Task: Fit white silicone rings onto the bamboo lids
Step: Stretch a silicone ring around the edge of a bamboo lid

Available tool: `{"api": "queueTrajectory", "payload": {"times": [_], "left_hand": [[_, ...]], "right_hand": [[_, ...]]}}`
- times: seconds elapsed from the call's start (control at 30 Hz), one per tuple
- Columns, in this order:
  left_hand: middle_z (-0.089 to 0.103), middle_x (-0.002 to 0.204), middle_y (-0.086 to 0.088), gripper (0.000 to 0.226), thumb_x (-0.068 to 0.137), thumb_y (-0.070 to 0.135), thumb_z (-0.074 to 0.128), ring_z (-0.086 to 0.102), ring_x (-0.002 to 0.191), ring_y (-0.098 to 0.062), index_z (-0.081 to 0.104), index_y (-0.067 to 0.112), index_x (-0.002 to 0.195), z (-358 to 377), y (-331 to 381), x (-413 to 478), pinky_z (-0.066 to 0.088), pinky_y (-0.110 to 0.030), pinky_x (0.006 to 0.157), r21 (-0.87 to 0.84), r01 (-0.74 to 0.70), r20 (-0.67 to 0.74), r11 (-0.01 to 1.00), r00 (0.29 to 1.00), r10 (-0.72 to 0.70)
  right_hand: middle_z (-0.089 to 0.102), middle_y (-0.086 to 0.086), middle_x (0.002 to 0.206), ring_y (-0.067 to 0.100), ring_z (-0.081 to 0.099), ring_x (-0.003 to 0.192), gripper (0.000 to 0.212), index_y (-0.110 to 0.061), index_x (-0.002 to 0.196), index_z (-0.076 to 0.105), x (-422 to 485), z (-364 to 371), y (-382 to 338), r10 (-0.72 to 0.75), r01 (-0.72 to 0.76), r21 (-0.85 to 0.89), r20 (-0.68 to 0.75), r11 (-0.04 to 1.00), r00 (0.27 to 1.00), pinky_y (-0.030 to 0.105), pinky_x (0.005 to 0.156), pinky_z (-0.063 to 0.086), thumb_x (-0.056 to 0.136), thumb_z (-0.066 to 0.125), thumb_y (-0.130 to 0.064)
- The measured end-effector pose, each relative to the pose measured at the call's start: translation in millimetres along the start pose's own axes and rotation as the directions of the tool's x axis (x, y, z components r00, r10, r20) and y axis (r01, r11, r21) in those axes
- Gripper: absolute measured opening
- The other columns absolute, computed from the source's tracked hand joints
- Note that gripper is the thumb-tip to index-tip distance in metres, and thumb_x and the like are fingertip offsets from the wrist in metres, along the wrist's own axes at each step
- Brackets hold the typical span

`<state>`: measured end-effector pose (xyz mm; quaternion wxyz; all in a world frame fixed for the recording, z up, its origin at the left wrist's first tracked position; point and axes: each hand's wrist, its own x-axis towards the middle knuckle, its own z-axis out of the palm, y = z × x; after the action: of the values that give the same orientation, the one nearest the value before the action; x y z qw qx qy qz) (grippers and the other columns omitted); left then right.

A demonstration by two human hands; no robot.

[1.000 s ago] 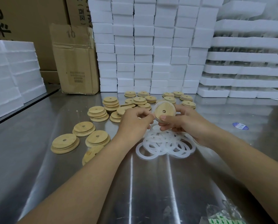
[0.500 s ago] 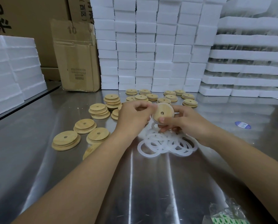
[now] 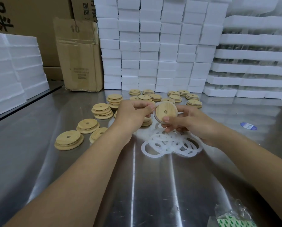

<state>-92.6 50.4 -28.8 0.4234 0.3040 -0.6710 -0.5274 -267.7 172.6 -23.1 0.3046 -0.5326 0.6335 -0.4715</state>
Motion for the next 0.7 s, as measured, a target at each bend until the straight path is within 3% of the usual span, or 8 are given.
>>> {"api": "queueTrajectory", "payload": {"times": [0.2,0.37,0.5,0.63,0.7], "left_hand": [[0.078,0.087,0.011,0.006,0.096,0.023,0.08,0.067,0.063,0.009,0.085,0.021,0.098,2,-1,-1,0.045,-0.007,0.052,-0.023,0.093,0.039,0.995,0.995,-0.092],[0.074,0.08,0.007,0.01,0.1,0.016,0.074,0.064,0.068,-0.003,0.082,0.017,0.093,10,-3,-7,0.046,-0.008,0.052,-0.028,0.099,0.003,0.995,0.995,-0.099],[0.075,0.091,-0.006,0.01,0.102,0.011,0.071,0.065,0.075,-0.012,0.081,0.009,0.1,14,-4,-11,0.058,-0.022,0.075,-0.009,0.035,0.04,0.999,0.999,-0.034],[0.074,0.084,0.0,0.013,0.102,0.009,0.07,0.062,0.061,0.001,0.083,0.012,0.101,14,-2,-11,0.052,-0.011,0.061,-0.014,0.011,0.041,1.0,0.999,-0.01],[0.076,0.088,0.0,0.013,0.102,0.011,0.071,0.063,0.066,0.001,0.083,0.014,0.102,14,0,-12,0.052,-0.01,0.059,-0.016,0.009,0.037,1.0,0.999,-0.008]], "right_hand": [[0.082,0.007,0.107,0.02,0.077,0.089,0.032,-0.026,0.126,0.074,-3,-5,-1,-0.01,0.012,-0.04,0.061,0.999,0.998,0.032,0.086,0.055,0.094,0.079,-0.027],[0.081,0.009,0.104,0.019,0.074,0.082,0.024,-0.026,0.117,0.076,-3,-7,1,-0.019,0.03,-0.102,0.107,0.994,0.994,0.056,0.097,0.058,0.094,0.08,-0.027],[0.082,0.006,0.102,0.02,0.075,0.082,0.027,-0.029,0.12,0.074,-3,-6,4,-0.01,0.02,-0.112,0.092,0.993,0.996,0.066,0.099,0.053,0.094,0.081,-0.026],[0.081,0.007,0.1,0.022,0.074,0.08,0.022,-0.031,0.115,0.075,-1,-3,6,-0.043,0.051,-0.113,0.073,0.992,0.996,0.074,0.096,0.049,0.094,0.08,-0.027],[0.081,0.008,0.099,0.022,0.074,0.08,0.021,-0.031,0.114,0.075,-1,-3,5,-0.053,0.061,-0.108,0.073,0.992,0.996,0.073,0.096,0.05,0.094,0.08,-0.026]]}}
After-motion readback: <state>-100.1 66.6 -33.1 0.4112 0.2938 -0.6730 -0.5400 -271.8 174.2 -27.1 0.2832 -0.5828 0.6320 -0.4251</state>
